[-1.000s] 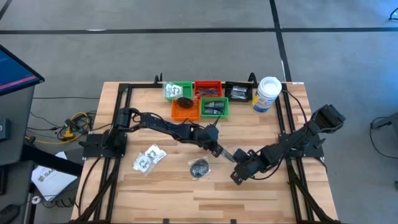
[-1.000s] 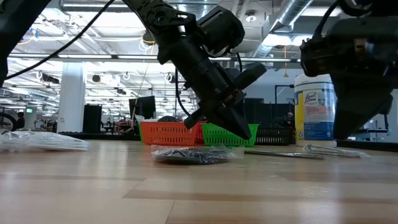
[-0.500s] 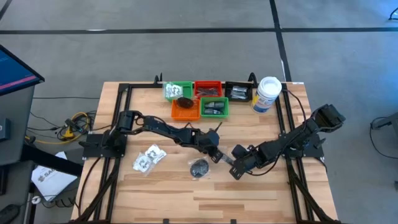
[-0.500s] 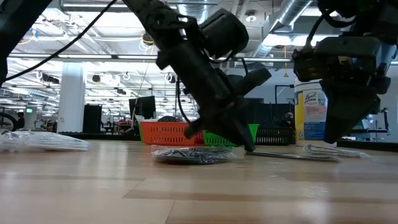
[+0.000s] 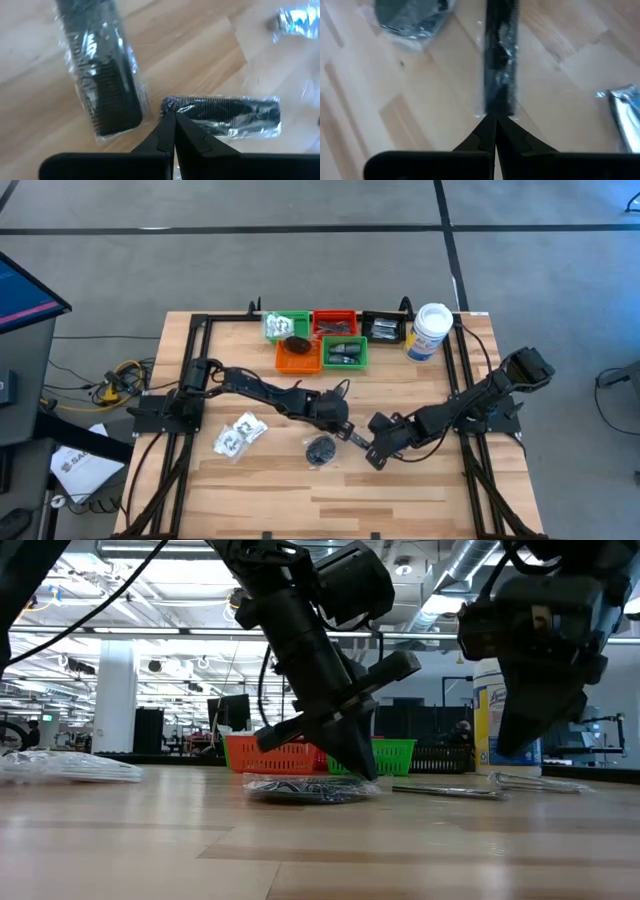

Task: Pick & Place Travel size toiletries
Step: Adjust the black comb

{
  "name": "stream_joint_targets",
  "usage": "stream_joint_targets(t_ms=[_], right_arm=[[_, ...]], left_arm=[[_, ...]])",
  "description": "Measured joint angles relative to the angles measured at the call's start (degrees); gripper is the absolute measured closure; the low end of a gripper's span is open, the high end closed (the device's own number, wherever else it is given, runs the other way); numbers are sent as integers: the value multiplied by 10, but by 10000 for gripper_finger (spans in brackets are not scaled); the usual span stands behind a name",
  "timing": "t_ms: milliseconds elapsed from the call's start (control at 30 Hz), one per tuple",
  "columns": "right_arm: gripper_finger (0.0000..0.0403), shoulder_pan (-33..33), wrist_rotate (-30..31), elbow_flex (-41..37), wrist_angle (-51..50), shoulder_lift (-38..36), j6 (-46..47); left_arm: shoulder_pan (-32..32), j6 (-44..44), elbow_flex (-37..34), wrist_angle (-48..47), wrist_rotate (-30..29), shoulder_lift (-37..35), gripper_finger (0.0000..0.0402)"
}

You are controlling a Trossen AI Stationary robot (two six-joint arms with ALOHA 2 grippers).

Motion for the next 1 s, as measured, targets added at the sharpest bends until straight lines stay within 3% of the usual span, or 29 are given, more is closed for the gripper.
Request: stream_joint_targets(t_ms=[333, 800, 1000], right_arm=[[403, 4, -4, 0, 0, 0, -6], [403, 16, -4, 0, -8, 0, -5], [403, 19, -1, 0, -9, 0, -4]], left_arm=[[-3, -99, -1, 16, -20, 2, 402], [-18, -222, -4, 19, -114, -27, 401], [-29, -166, -3, 32, -127, -35, 401]])
